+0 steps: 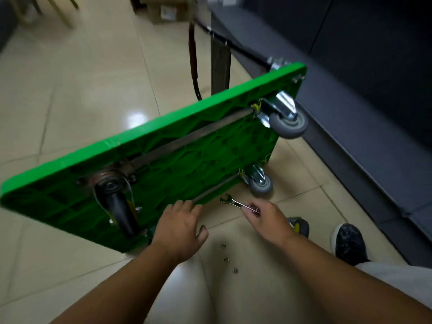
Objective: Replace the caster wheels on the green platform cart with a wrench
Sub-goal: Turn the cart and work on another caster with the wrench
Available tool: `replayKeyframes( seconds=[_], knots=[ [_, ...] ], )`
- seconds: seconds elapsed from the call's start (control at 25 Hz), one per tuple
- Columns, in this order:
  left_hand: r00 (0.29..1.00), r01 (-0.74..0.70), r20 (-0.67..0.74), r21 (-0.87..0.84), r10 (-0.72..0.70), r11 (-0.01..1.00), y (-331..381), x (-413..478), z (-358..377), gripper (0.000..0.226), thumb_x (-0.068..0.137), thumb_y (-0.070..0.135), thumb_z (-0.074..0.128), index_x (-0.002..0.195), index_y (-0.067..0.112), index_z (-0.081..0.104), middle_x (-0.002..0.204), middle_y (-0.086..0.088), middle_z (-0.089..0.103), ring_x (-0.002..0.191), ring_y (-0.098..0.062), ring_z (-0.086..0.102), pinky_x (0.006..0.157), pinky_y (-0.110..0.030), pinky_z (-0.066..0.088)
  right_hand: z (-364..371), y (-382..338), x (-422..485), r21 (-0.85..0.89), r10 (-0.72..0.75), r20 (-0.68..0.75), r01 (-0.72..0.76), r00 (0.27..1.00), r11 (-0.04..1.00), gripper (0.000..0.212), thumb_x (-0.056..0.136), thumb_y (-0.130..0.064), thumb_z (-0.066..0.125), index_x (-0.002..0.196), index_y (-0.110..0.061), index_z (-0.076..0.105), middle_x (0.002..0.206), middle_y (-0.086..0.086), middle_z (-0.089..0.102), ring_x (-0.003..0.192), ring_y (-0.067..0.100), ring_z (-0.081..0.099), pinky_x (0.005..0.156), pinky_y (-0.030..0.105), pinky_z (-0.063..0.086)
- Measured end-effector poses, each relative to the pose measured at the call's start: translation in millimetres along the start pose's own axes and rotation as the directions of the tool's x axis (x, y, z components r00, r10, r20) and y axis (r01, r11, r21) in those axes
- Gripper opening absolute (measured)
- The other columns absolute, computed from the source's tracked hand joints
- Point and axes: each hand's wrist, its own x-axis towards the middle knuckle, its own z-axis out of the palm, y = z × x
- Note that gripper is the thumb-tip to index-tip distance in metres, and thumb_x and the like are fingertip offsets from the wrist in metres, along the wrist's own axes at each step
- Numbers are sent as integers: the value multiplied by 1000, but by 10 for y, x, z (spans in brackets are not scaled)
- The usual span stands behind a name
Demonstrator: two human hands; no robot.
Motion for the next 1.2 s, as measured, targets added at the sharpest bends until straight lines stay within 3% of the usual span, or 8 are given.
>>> replayKeyframes(
  seconds=[0.24, 0.44, 0.6, 0.76, 0.88, 1.04, 1.2],
  knots=[
    [952, -137, -274, 17, 136, 990, -78, -381, -970, 57, 82, 51, 43, 127, 23, 64, 102, 2, 63, 90, -21, 60, 76, -35, 52, -759, -1106, -8, -69, -242, -58, 238, 969, 969, 11, 94, -26, 67, 101, -20, 71, 92, -4, 68, 85, 15, 63, 80, 39, 54],
    [924, -78, -379, -67, 47, 995, -333, -594, -1397, 53, 91, 51, 50, 140, 31, 53, 118, 10, 60, 105, -11, 54, 87, -30, 48, -906, -1617, -157, -88, -347, 12, 347, 938, 934, 10, 95, -32, 64, 102, -26, 68, 92, -12, 65, 86, 8, 62, 78, 39, 55],
    [913, -18, -405, -166, -52, 986, -652, -517, -1548, 48, 91, 50, 56, 137, 34, 55, 117, 13, 59, 106, -9, 54, 89, -33, 49, -737, -1633, -148, -123, -307, 171, 329, 936, 936, 8, 98, -37, 61, 97, -30, 57, 85, -11, 63, 77, 7, 59, 70, 37, 53],
    [887, 44, -422, -327, -188, 944, -962, -419, -1564, 45, 91, 53, 55, 133, 34, 58, 118, 12, 60, 112, -10, 54, 91, -37, 49, -425, -1707, 26, 12, -295, 349, 311, 889, 950, 9, 101, -31, 56, 96, -29, 49, 78, -9, 72, 56, 4, 57, 57, 30, 48],
    [885, 53, -420, -334, -199, 941, -1172, -336, -1543, 47, 91, 52, 54, 134, 31, 58, 119, 10, 60, 112, -11, 53, 94, -39, 48, -208, -1834, 240, 90, -351, 346, 342, 870, 935, 13, 94, -39, 67, 94, -30, 58, 72, -5, 67, 56, 5, 52, 57, 29, 43],
    [876, 91, -420, -337, -236, 937, -1399, -274, -1547, 50, 88, 46, 61, 136, 33, 58, 120, 10, 59, 112, -13, 54, 95, -43, 48, -19, -1884, 476, 97, -435, 367, 431, 822, 897, 24, 92, -43, 68, 113, -31, 67, 80, -10, 65, 68, 7, 58, 63, 37, 51],
    [899, 121, -348, -384, -265, 915, -1497, -288, -1487, 56, 85, 50, 63, 139, 40, 52, 124, 15, 58, 109, -9, 57, 89, -46, 54, 31, -1833, 678, 102, -497, 340, 494, 799, 864, 10, 93, -36, 68, 101, -32, 65, 82, -12, 66, 73, 8, 63, 67, 45, 55]
  ],
)
